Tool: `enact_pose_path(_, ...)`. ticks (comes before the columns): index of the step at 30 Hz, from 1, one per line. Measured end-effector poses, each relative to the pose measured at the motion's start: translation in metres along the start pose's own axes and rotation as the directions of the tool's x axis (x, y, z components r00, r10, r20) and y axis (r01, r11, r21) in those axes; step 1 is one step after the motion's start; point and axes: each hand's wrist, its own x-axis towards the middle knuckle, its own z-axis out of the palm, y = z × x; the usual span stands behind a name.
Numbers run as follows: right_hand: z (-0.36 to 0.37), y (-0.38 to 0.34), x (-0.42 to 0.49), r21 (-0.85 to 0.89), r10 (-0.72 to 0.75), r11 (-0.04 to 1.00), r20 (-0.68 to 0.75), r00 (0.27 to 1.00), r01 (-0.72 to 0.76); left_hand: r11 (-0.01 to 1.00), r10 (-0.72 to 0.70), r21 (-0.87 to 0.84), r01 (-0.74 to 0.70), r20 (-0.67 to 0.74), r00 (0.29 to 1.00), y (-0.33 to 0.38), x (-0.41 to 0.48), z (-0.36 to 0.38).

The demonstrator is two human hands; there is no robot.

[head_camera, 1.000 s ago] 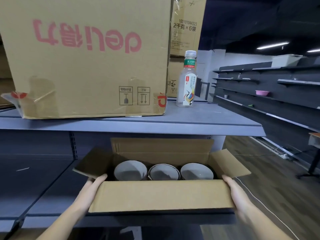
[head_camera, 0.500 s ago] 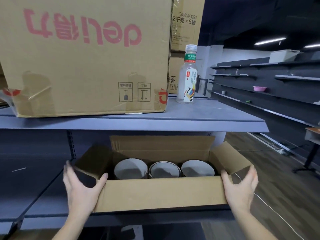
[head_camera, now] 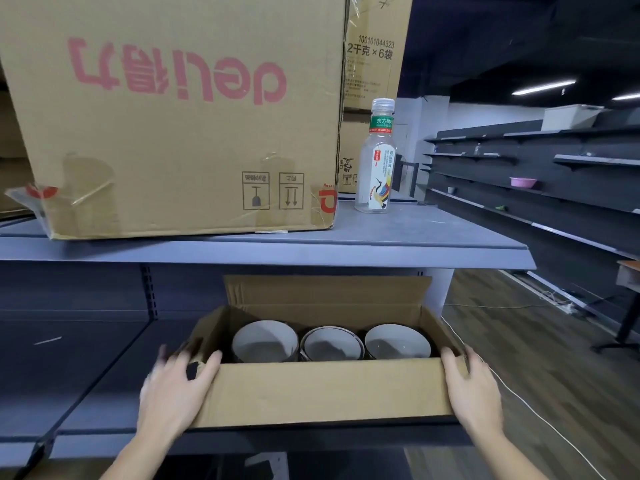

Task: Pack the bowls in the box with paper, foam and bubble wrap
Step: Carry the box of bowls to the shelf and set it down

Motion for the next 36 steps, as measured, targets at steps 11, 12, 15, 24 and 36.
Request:
enact_pose_path(11,-0.004,-0.003,0.001,0.345,0.139,0.912,0.248,0.959,-0.222,0.748,-0.049,-0.605,0.272,0.359,0.932,0.023,-0.011,-0.008)
enact_pose_path(12,-0.003,-0.004,0.002,0.360,0.150,0.901,0.263,0.953,-0.241,0.731,-0.061,-0.618,0.289,0.362,0.930,0.023,-0.011,-0.007)
enact_pose_path(15,-0.001,-0.003,0.001,0.380,0.172,0.886,0.262,0.950,-0.265,0.715,-0.099,-0.625,0.315,0.355,0.930,0.022,-0.012,-0.004)
enact_pose_path(24,-0.003,-0.005,-0.002,0.357,0.167,0.900,0.250,0.954,-0.252,0.704,-0.041,-0.654,0.276,0.350,0.936,0.015,-0.012,-0.002)
enact_pose_path(36,-0.011,-0.008,-0.018,0.379,0.138,0.897,0.248,0.959,-0.227,0.670,-0.046,-0.707,0.229,0.268,0.962,0.005,-0.030,-0.009)
